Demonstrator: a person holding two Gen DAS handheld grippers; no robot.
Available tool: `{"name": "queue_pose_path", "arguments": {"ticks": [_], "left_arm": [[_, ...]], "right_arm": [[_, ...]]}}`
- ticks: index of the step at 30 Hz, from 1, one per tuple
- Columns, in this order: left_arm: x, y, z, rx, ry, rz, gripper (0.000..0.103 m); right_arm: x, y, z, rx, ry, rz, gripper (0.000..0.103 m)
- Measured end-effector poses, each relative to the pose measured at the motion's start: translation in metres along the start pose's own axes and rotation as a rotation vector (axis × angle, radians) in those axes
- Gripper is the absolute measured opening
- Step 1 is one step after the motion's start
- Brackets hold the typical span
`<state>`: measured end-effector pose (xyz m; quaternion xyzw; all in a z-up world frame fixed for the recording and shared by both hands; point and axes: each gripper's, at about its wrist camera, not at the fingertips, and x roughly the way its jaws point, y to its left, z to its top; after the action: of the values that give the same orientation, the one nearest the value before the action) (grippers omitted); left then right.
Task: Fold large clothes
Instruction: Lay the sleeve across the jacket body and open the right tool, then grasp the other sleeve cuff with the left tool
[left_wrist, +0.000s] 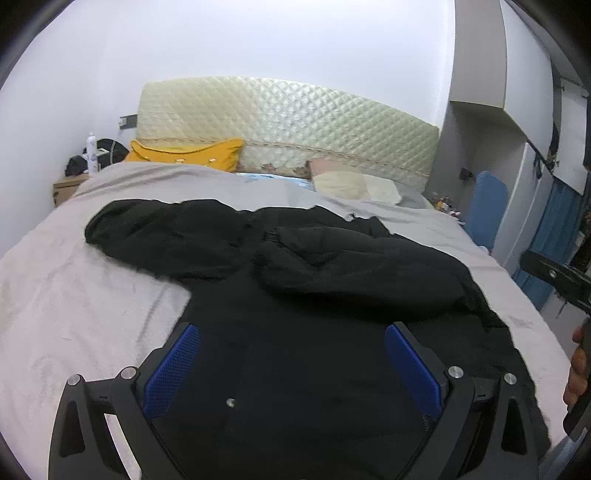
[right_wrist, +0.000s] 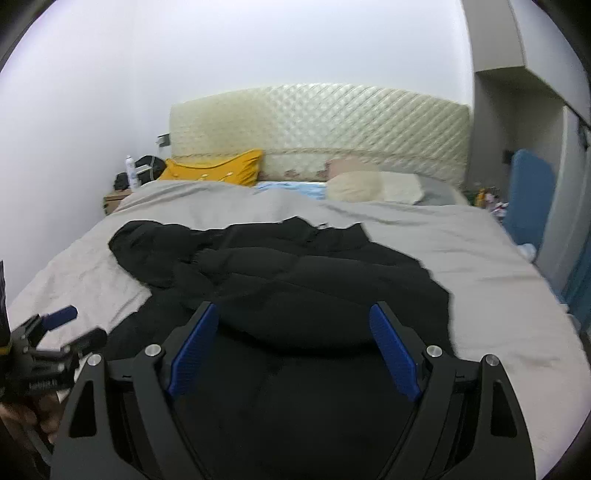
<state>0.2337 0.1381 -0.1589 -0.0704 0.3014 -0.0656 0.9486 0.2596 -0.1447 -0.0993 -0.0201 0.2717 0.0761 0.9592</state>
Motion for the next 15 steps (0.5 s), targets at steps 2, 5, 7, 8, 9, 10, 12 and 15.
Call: {"name": "queue_pose_path", "arguments": {"ticks": [2, 5, 7, 8, 9, 10, 12, 15], "left_arm": [[-0.004, -0.005, 0.000, 0.006, -0.011, -0.002, 0.102], [-0.010, -0.010, -0.001, 0.022, -0.027, 0.018, 0.102], [-0.012, -0.012, -0.002, 0.020, -0.029, 0.025, 0.102], [-0.013, -0.012, -0.002, 0.013, -0.030, 0.021, 0.102], [-0.014, -0.011, -0.002, 0.006, -0.030, 0.014, 0.102], [-0.015, -0.012, -0.003, 0.002, -0.027, 0.011, 0.102], [-0.014, -0.014, -0.003, 0.012, -0.023, 0.023, 0.102], [-0.013, -0.024, -0.006, 0.042, -0.021, 0.040, 0.101]], "right_arm": [[-0.015, -0.008, -0.005, 0.002, -0.016, -0.003, 0.084], [-0.039, -0.022, -0.014, 0.007, -0.037, -0.006, 0.084], [-0.049, -0.029, -0.021, 0.041, -0.039, -0.005, 0.084], [-0.055, -0.035, -0.026, 0.061, -0.033, 0.003, 0.084], [-0.059, -0.036, -0.031, 0.069, -0.032, 0.011, 0.084], [-0.063, -0.037, -0.034, 0.074, -0.034, 0.018, 0.084], [-0.074, -0.039, -0.046, 0.072, -0.041, 0.032, 0.084], [-0.087, -0.045, -0.061, 0.077, -0.047, 0.032, 0.084]]}}
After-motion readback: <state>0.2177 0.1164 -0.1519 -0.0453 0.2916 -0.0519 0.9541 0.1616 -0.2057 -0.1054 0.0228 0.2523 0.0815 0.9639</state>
